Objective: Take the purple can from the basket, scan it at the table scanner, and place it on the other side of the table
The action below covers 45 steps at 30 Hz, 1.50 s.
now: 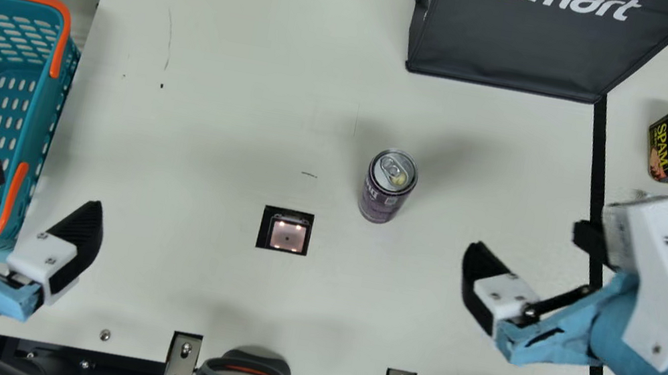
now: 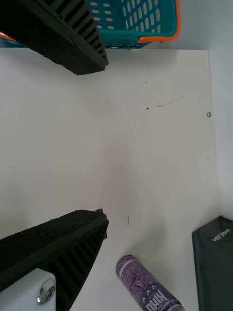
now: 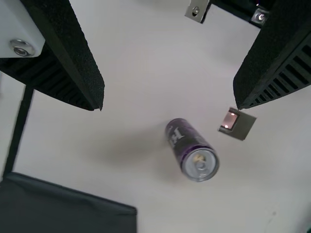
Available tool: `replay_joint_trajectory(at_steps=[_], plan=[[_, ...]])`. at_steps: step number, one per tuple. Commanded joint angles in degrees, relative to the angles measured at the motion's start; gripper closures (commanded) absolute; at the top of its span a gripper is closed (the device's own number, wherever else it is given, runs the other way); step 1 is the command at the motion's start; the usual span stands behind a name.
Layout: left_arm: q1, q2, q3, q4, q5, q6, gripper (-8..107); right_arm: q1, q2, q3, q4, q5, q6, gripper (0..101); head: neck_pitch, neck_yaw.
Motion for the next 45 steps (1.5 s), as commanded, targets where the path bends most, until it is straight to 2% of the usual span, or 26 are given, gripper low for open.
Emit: replay_joint_trajectory(at_steps=[1,7,13,23,28,37,45], plan=[[0.0,0.0,0.0,0.0,0.0,0.0,9,-0.1,0.7,0.2,2.3,0.1,-1.7,6,-1.7,0.0],[0.0,0.0,0.0,0.0,0.0,0.0,9,-1.1,3.7,0.5,5.3,0.0,-6.1,6,-1.7,0.0],[0.0,0.0,0.0,0.0,0.0,0.0,9,2.1,7.1,2.3,5.0,-4.1,-6.5,6,-1.7,0.0],[0.0,0.0,0.0,0.0,0.0,0.0,9,12.8,13.7,3.4,-1.4,-12.8,1.1,6,-1.7,0.0],[0.0,0.0,0.0,0.0,0.0,0.0,9,16.8,16.7,3.2,-5.3,-15.9,5.3,6,-1.7,0.0],[0.0,0.0,0.0,0.0,0.0,0.0,9,21.3,21.2,2.2,-11.9,-19.5,12.2,6,-1.7,0.0],[0.0,0.0,0.0,0.0,0.0,0.0,9,23.5,24.7,1.9,-15.7,-22.0,17.2,6,-1.7,0.0]])
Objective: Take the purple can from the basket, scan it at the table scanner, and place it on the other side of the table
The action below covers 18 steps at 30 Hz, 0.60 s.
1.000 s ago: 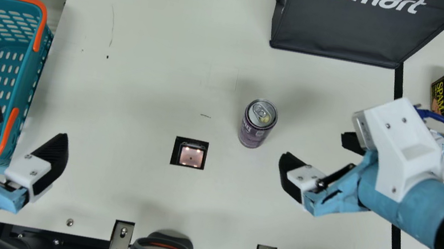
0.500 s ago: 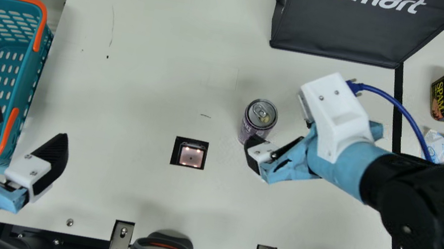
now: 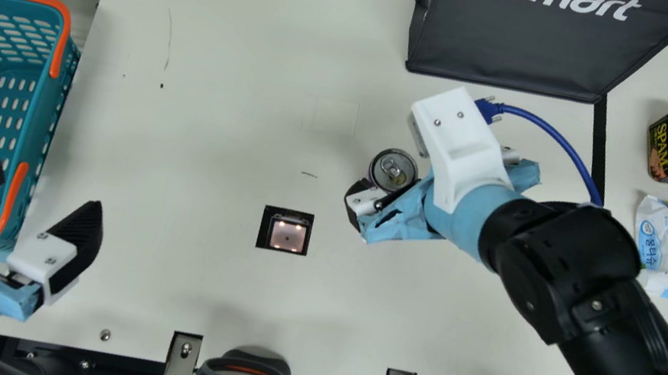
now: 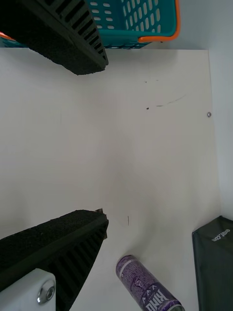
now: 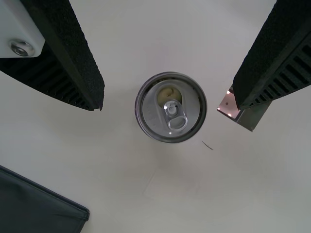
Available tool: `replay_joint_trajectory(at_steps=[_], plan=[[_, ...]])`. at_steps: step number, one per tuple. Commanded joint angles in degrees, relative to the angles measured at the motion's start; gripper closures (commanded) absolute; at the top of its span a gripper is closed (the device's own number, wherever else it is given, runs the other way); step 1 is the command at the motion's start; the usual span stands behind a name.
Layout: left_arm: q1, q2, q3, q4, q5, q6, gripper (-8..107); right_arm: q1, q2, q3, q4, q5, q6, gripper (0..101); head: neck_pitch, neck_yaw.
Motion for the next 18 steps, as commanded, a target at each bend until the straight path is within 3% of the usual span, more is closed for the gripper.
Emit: replay_joint_trajectory(at_steps=[1,18], plan=[[0.0,0.0,0.0,0.0,0.0,0.0,9,0.3,0.8,0.2,-0.7,-0.7,1.1,6,-1.7,0.0],[0.0,0.0,0.0,0.0,0.0,0.0,9,1.9,6.5,2.7,-4.3,-6.2,7.5,6,-1.7,0.0]])
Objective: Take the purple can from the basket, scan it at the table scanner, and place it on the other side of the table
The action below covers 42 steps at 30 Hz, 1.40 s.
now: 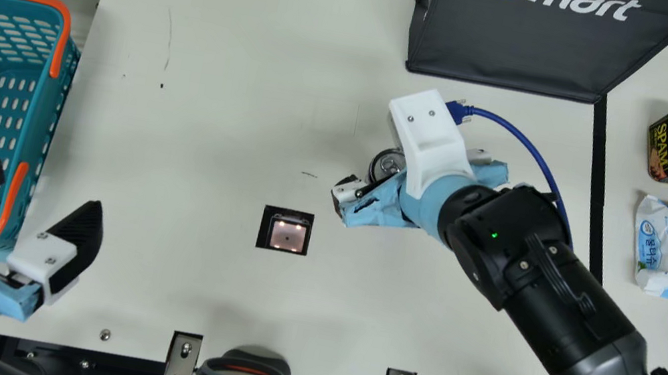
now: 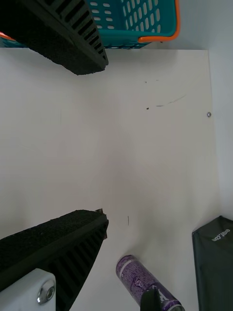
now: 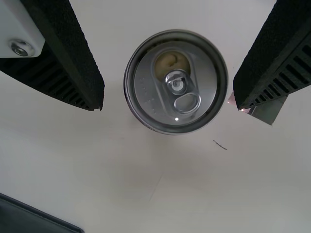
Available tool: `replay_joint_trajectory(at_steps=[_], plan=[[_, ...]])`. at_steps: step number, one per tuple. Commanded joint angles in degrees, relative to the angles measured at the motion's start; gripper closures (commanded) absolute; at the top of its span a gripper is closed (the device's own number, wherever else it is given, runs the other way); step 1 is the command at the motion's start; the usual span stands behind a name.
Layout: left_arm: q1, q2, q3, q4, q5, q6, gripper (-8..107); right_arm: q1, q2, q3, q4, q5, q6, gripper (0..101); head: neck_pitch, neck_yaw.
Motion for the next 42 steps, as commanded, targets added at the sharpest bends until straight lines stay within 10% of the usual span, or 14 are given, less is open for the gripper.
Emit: replay_joint_trajectory(at_steps=[1,10,24,42], plan=[[0.0,0.0,0.0,0.0,0.0,0.0,9,0.1,0.4,0.1,-0.8,-0.4,0.6,6,-1.7,0.0],[0.0,0.0,0.0,0.0,0.0,0.0,9,0.7,2.3,0.6,-3.2,-2.1,3.3,6,-1.7,0.0],[0.0,0.0,0.0,0.0,0.0,0.0,9,2.1,2.8,-1.3,-5.7,-0.5,6.3,100,-1.7,0.0],[0.0,0.0,0.0,0.0,0.0,0.0,9,3.5,2.2,-9.5,-6.8,7.6,7.6,101,-1.7,-8.0]])
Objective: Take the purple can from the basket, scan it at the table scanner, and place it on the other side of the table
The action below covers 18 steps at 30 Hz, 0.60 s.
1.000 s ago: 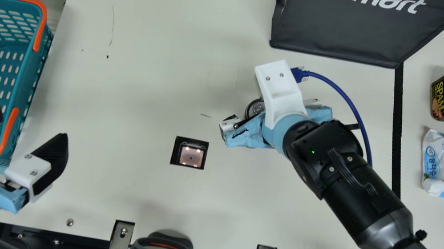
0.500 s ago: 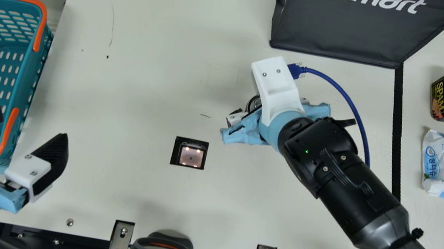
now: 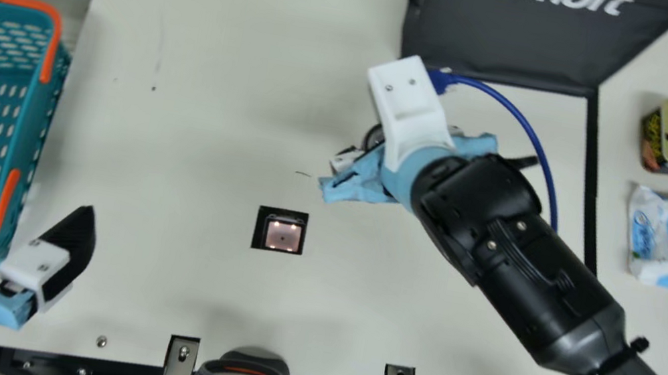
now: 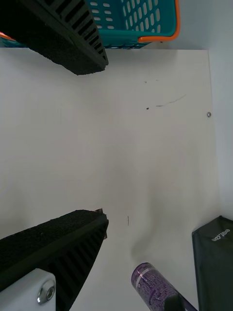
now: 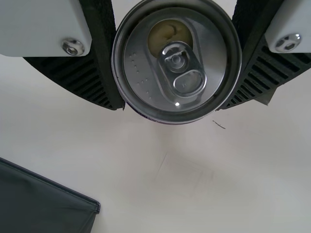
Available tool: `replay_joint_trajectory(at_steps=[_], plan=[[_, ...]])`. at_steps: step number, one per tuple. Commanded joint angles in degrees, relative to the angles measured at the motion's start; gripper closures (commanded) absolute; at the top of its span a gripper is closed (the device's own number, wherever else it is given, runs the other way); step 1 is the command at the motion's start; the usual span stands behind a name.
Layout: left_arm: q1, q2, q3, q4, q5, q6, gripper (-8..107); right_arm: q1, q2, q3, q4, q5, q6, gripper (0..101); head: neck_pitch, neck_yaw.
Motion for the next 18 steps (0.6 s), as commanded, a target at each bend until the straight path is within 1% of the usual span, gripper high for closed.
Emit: replay_joint_trajectory(at_steps=[1,5,9,18], plan=[[0.0,0.0,0.0,0.0,0.0,0.0,9,-0.5,-0.4,0.1,0.3,0.3,0.2,101,-1.7,-5.0],[0.0,0.0,0.0,0.0,0.0,0.0,9,-2.9,-2.3,1.3,1.1,0.6,0.2,101,-1.7,-10.3],[0.0,0.0,0.0,0.0,0.0,0.0,9,-6.8,-5.6,3.4,2.1,1.0,-0.5,101,-1.7,-15.6],[0.0,0.0,0.0,0.0,0.0,0.0,9,-19.2,-14.4,8.5,5.6,3.2,-5.8,101,-1.7,-15.6]])
